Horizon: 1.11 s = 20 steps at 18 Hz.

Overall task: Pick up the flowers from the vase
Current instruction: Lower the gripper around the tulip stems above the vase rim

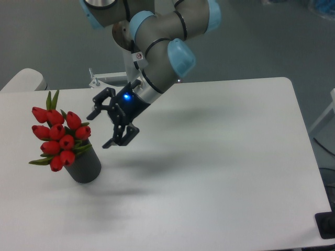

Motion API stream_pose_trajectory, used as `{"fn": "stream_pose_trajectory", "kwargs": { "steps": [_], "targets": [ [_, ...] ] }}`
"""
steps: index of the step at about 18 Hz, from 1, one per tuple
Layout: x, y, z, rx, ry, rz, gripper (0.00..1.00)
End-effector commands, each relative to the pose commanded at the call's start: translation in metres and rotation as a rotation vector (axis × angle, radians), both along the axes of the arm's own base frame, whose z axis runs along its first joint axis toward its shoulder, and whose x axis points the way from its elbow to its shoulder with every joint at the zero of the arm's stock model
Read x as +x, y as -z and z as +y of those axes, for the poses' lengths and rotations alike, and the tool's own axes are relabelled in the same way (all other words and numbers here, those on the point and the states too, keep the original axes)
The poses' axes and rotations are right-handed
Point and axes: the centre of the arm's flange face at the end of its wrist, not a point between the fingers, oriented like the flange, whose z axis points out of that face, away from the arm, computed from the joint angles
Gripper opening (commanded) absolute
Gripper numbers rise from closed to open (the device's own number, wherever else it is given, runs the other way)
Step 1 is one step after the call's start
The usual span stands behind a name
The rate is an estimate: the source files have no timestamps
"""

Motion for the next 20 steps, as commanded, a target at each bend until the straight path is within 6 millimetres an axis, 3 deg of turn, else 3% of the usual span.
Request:
{"fn": "stream_pose_trajectory", "kwargs": {
  "steps": [8, 13, 20],
  "targets": [
    [0.012, 0.017, 0.026, 0.060, 0.047, -0.035, 1.00],
    [0.011, 0.020, 0.031, 0.092, 0.047, -0.072, 1.00],
    [0.025, 0.029, 0.047, 0.065, 0.076, -0.101, 1.00]
  ]
}}
